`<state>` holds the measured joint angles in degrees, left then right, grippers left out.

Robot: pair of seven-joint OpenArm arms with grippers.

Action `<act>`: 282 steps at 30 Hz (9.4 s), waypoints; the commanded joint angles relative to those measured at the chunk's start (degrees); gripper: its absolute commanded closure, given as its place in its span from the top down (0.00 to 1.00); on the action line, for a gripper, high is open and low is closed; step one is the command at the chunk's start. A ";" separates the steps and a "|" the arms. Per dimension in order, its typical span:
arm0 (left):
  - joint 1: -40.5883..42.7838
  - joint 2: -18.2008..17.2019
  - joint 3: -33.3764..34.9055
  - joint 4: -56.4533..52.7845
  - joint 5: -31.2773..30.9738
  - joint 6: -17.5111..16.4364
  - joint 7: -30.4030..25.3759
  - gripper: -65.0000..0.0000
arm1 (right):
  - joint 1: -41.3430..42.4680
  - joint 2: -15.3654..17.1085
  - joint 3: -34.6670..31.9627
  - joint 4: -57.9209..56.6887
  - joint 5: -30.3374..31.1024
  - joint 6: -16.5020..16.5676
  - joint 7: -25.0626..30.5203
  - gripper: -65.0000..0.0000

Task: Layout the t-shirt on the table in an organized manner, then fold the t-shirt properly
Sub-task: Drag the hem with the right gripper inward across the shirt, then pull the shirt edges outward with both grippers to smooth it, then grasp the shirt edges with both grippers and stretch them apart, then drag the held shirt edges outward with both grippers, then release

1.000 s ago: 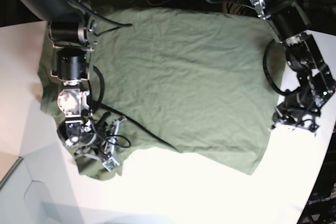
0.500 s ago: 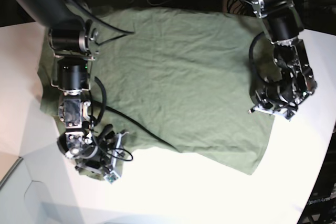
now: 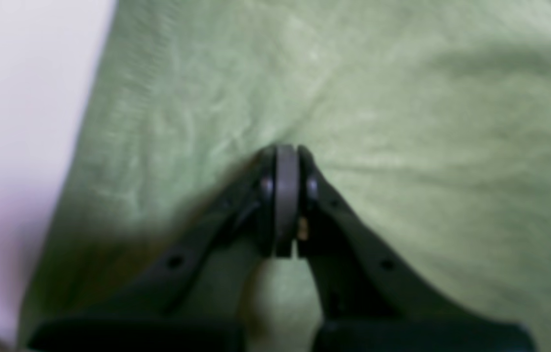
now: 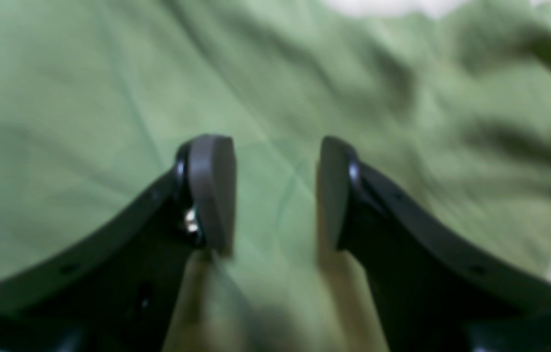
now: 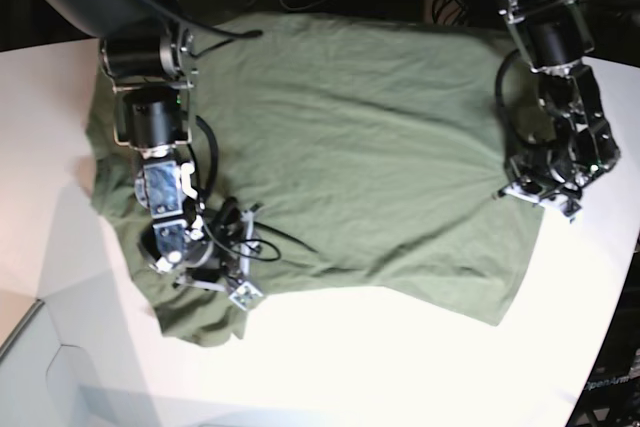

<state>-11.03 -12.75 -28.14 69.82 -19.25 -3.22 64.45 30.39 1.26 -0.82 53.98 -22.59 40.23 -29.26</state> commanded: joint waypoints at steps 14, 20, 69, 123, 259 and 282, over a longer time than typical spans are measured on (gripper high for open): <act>1.75 -8.57 -0.65 0.20 -16.05 0.89 1.80 0.00 | -9.86 1.25 -2.04 12.00 0.39 -0.23 0.90 0.46; 1.22 -8.39 -0.65 0.29 -24.05 1.33 1.80 0.00 | -10.39 4.33 -1.77 11.39 0.39 -0.23 0.82 0.46; -4.40 -3.03 -0.12 -0.42 -8.75 0.98 -4.71 0.00 | -26.74 7.49 14.05 31.96 0.74 -0.23 -15.10 0.00; 2.19 -8.39 11.39 1.43 -17.55 1.42 -9.19 0.00 | -27.71 3.53 18.62 44.35 0.74 -0.23 -17.47 0.00; 16.26 -9.62 2.16 12.68 -16.93 0.98 -11.65 0.00 | -18.04 1.86 24.51 26.24 0.48 -0.23 -6.13 0.00; 15.47 -7.86 -3.11 20.95 -16.93 0.98 -11.57 0.00 | -15.05 3.89 24.60 32.22 0.48 -0.23 -9.12 0.00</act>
<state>5.13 -19.38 -30.87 89.76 -35.79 -1.96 53.78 14.39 5.21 23.94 85.84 -22.48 40.21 -39.40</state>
